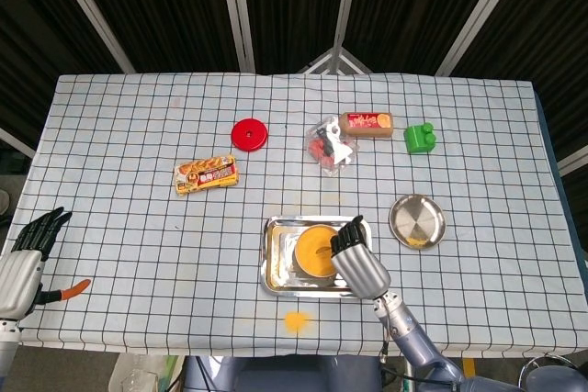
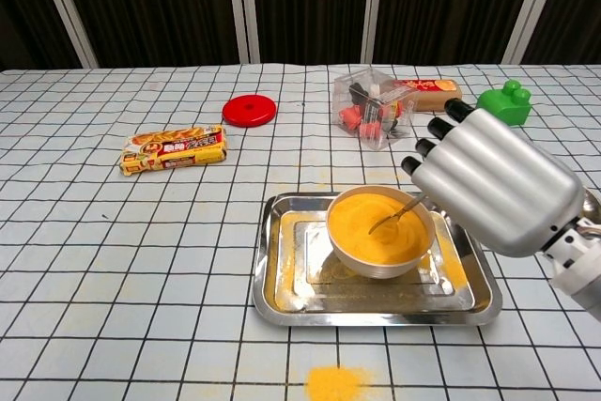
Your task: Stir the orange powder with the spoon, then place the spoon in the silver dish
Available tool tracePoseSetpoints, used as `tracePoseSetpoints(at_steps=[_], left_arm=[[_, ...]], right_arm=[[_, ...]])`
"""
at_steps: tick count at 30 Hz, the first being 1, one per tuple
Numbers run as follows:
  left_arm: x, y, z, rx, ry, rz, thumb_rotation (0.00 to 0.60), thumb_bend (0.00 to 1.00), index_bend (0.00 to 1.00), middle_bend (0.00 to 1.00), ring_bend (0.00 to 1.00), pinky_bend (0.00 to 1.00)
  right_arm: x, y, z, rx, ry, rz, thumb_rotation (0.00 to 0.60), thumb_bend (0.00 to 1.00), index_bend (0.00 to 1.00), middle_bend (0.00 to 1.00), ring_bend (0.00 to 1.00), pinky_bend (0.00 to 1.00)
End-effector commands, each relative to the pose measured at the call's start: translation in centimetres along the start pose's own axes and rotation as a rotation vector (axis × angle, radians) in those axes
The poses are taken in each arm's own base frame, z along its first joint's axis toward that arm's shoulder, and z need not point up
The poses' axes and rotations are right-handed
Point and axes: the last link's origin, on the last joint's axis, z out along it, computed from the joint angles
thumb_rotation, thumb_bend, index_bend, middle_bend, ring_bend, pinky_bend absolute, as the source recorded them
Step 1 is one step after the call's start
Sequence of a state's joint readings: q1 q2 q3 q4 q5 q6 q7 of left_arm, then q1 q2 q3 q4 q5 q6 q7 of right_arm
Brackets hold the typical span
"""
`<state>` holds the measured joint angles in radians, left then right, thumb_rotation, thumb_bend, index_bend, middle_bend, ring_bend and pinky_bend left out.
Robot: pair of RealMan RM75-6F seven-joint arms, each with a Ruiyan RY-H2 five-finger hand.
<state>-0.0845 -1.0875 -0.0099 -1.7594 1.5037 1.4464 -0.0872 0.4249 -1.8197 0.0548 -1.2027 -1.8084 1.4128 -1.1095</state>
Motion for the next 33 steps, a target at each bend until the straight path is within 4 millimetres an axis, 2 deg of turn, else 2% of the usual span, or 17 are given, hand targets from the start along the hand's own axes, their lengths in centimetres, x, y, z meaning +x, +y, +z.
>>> tracePoseSetpoints(at_steps=[1,19,33], left_arm=[[0.0,0.0,0.0,0.000,0.000,0.000,0.600,0.00,0.00,0.00,0.00,0.00],[0.0,0.0,0.0,-0.001,0.003,0.001,0.600,0.00,0.00,0.00,0.00,0.00],[0.1,-0.1,0.2,0.008,0.009,0.001,0.600,0.00,0.00,0.00,0.00,0.00]], right_arm=[[0.1,0.1,-0.3,0.002,-0.001,-0.001,0.600,0.51,0.59,0.56,0.44,0.35],[0.0,1.4,-1.8,-0.006,-0.021,0.004,0.600,0.51,0.60,0.57,0.44,0.35],[1.6,1.9,-0.1,-0.065,0.016,0.037,0.600,0.51,0.60,0.57,0.44,0.35]])
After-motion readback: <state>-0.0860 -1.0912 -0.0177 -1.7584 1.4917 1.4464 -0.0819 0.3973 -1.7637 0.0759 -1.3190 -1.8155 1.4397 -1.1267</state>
